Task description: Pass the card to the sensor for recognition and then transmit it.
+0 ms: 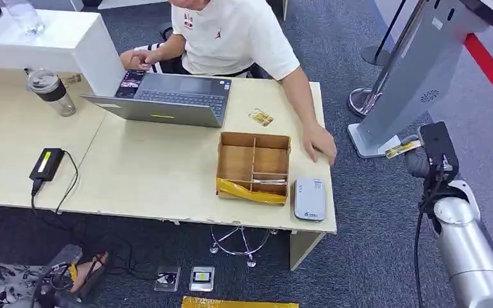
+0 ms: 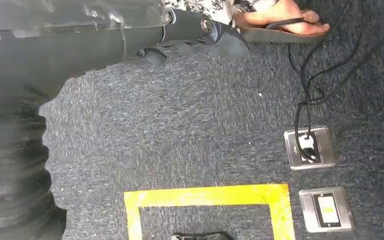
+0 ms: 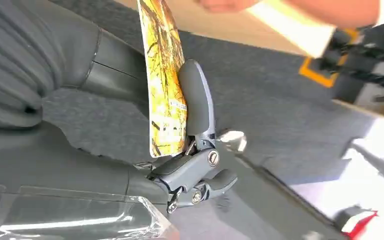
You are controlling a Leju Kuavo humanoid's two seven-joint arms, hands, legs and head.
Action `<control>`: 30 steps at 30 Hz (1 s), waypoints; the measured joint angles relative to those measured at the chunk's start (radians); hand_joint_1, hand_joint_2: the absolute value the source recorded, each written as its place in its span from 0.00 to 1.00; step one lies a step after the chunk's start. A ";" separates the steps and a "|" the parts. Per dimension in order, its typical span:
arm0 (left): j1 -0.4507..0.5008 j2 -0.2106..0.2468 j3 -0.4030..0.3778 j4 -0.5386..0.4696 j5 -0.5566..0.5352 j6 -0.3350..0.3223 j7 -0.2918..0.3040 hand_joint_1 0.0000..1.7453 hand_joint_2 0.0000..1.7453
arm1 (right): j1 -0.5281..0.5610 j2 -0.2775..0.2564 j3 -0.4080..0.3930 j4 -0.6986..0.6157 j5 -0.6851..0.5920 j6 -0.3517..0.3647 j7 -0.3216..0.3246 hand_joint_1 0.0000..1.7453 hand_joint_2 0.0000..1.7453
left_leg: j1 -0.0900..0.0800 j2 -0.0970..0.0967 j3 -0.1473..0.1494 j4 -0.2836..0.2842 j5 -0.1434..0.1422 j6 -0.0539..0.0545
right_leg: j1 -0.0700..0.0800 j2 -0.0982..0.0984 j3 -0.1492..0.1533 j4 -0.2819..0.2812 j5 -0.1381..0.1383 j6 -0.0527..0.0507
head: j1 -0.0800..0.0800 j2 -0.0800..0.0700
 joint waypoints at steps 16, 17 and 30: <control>-0.011 -0.017 0.000 0.000 -0.005 0.002 -0.003 0.00 1.00 | 0.009 0.062 0.141 -0.283 0.197 0.154 0.086 1.00 1.00 | 0.001 0.000 0.000 0.000 0.001 -0.001 | 0.001 -0.001 0.000 0.000 0.000 0.000 | 0.000 0.000; -0.011 -0.019 0.000 0.000 -0.007 0.002 -0.003 0.00 1.00 | 0.010 0.074 0.154 -0.283 0.204 0.158 0.090 1.00 1.00 | 0.001 0.000 0.000 0.000 0.001 -0.001 | 0.001 -0.001 0.000 0.000 0.000 0.000 | 0.000 0.000; -0.017 -0.025 0.000 0.000 -0.013 0.008 0.012 0.00 1.00 | 0.015 0.192 0.255 -0.180 0.249 0.091 0.134 1.00 1.00 | 0.001 0.000 -0.001 0.000 0.001 -0.001 | 0.001 0.000 0.000 0.000 0.000 0.000 | 0.000 0.000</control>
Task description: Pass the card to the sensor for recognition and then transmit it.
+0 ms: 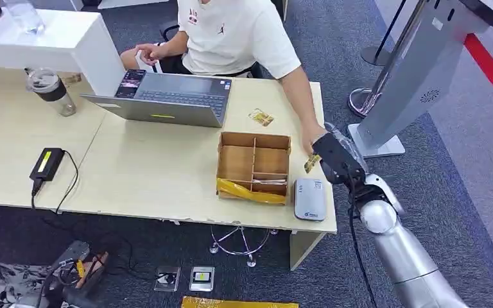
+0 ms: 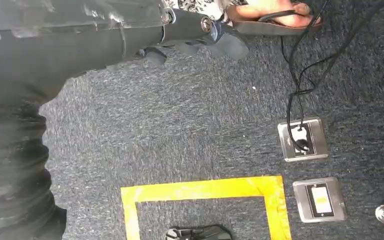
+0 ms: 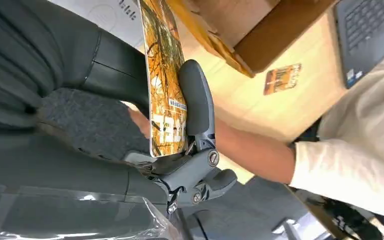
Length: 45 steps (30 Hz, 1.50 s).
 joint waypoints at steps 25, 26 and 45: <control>-0.002 -0.009 0.005 0.000 -0.031 0.002 0.019 0.00 1.00 | -0.009 0.041 0.038 0.134 0.063 -0.097 0.114 1.00 1.00 | 0.000 0.000 0.001 0.000 0.000 0.000 | 0.000 0.001 -0.001 0.000 0.000 0.000 | 0.000 0.000; -0.002 -0.010 0.005 0.000 -0.032 0.002 0.023 0.00 1.00 | -0.008 0.041 0.039 0.137 0.077 -0.102 0.135 1.00 1.00 | 0.000 0.000 0.001 0.000 0.000 0.000 | 0.000 0.001 -0.001 0.000 0.000 0.000 | 0.000 0.000; -0.005 -0.013 0.006 0.000 -0.049 -0.002 0.043 0.00 1.00 | 0.032 0.042 0.045 0.152 0.135 -0.049 0.259 1.00 1.00 | 0.000 0.001 0.001 0.000 0.000 0.000 | 0.000 0.001 -0.001 0.000 0.000 0.000 | 0.000 0.000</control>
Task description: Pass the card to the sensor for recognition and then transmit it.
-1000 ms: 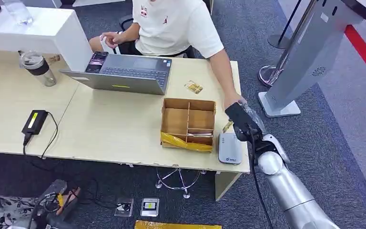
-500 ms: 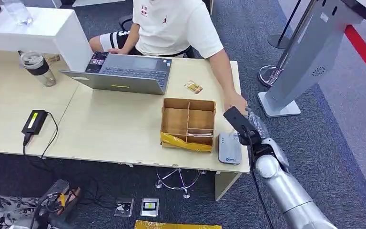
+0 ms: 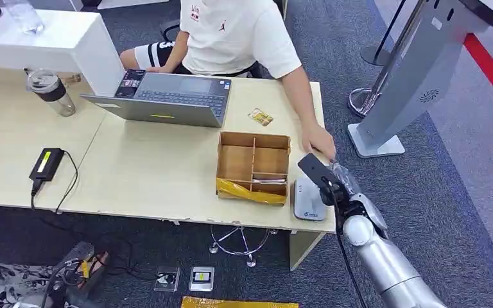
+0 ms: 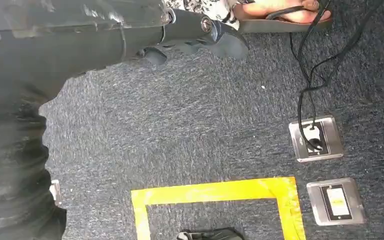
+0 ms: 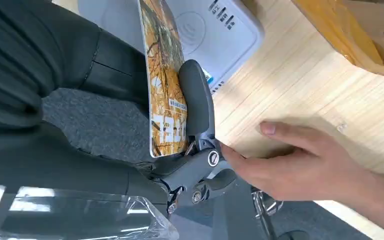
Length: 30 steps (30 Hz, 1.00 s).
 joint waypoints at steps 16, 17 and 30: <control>-0.013 0.000 0.000 0.000 -0.019 0.003 0.006 0.00 1.00 | 0.018 0.000 0.002 0.000 -0.011 0.049 0.042 1.00 1.00 | 0.000 0.000 0.000 0.000 0.000 0.000 | 0.000 0.000 0.000 0.000 0.000 0.000 | 0.000 0.000; -0.014 -0.001 0.000 0.000 -0.021 0.003 0.008 0.00 1.00 | 0.018 0.000 0.002 0.000 -0.011 0.050 0.044 1.00 1.00 | 0.000 0.000 0.000 0.000 0.000 0.000 | 0.000 0.000 0.000 0.000 0.000 0.000 | 0.000 0.000; -0.023 -0.006 0.010 0.000 -0.045 -0.001 0.012 0.00 1.00 | 0.018 0.000 0.002 0.000 -0.011 0.081 0.067 1.00 1.00 | 0.000 0.001 0.001 0.000 0.000 0.000 | 0.000 0.001 0.000 0.000 0.000 0.000 | 0.000 0.000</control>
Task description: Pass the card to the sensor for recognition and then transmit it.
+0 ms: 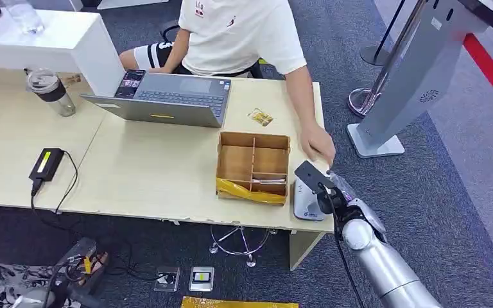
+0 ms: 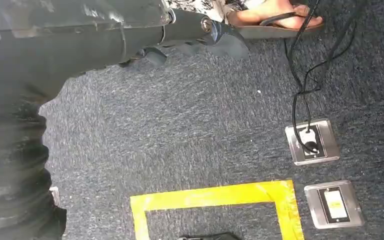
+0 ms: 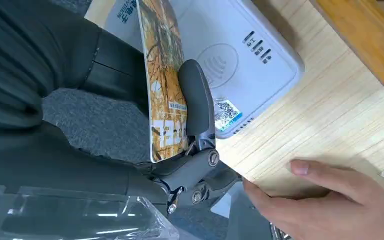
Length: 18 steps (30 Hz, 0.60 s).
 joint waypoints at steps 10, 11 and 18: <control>-0.003 0.000 0.006 0.000 -0.010 -0.010 0.000 0.00 1.00 | 0.001 0.000 0.000 -0.001 0.010 0.009 0.012 1.00 1.00 | 0.000 0.001 0.000 0.000 0.000 0.000 | 0.000 0.001 0.000 0.000 0.000 0.000 | 0.000 0.000; -0.003 0.000 0.007 0.000 -0.011 -0.011 0.000 0.00 1.00 | 0.001 0.000 0.000 -0.001 0.011 0.009 0.013 1.00 1.00 | 0.000 0.001 0.001 0.000 0.000 0.000 | 0.000 0.002 0.000 0.000 0.000 0.000 | 0.000 0.000; -0.004 0.000 0.007 0.000 -0.019 -0.018 0.001 0.00 1.00 | 0.003 -0.001 0.000 -0.002 0.014 0.007 0.007 1.00 1.00 | 0.000 0.002 0.001 0.000 0.000 0.000 | 0.000 0.002 0.000 0.000 0.000 0.000 | 0.000 0.000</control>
